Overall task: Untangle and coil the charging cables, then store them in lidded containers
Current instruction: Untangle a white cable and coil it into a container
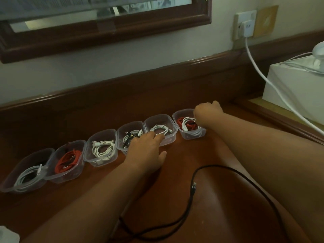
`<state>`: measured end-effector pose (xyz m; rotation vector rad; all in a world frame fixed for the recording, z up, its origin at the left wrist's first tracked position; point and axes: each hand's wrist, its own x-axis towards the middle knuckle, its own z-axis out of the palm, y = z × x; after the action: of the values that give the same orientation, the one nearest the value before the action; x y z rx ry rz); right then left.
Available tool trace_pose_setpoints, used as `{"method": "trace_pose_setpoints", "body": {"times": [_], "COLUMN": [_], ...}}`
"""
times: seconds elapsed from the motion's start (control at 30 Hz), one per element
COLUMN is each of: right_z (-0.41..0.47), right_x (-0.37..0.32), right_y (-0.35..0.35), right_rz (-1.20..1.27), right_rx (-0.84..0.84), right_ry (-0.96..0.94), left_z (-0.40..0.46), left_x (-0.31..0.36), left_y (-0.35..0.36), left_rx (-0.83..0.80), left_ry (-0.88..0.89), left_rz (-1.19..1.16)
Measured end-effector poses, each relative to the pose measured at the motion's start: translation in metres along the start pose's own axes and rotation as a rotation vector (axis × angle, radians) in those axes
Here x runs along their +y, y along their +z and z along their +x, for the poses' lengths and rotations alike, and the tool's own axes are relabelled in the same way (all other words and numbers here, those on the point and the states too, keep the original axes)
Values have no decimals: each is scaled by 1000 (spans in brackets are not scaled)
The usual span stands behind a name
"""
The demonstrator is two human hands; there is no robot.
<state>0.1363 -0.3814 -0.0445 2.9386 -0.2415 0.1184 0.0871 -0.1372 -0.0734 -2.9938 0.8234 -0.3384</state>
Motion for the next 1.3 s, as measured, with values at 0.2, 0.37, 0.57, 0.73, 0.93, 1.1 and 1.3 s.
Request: {"method": "trace_pose_setpoints", "body": {"times": [0.2, 0.37, 0.57, 0.73, 0.93, 1.1, 1.3], "right_z": [1, 0, 3, 5, 0, -3, -2], "right_x": [3, 12, 23, 23, 20, 20, 16], "right_y": [2, 2, -2, -12, -27, -34, -38], "right_rz": [202, 574, 997, 1320, 953, 689, 526], "right_rx": [-60, -37, 102, 103, -160, -319, -331], "right_ry": [58, 124, 273, 334, 100, -87, -183], "left_z": [0, 0, 0, 1, 0, 0, -1], "left_x": [-1, -3, -4, -4, -3, -4, -4], "left_y": [4, 5, 7, 7, 6, 7, 8], "left_rx": [10, 18, 30, 36, 40, 52, 69], "left_ry": [0, 5, 10, 5, 13, 19, 19], "left_rz": [-15, -21, -23, -26, -21, -22, -22]}}
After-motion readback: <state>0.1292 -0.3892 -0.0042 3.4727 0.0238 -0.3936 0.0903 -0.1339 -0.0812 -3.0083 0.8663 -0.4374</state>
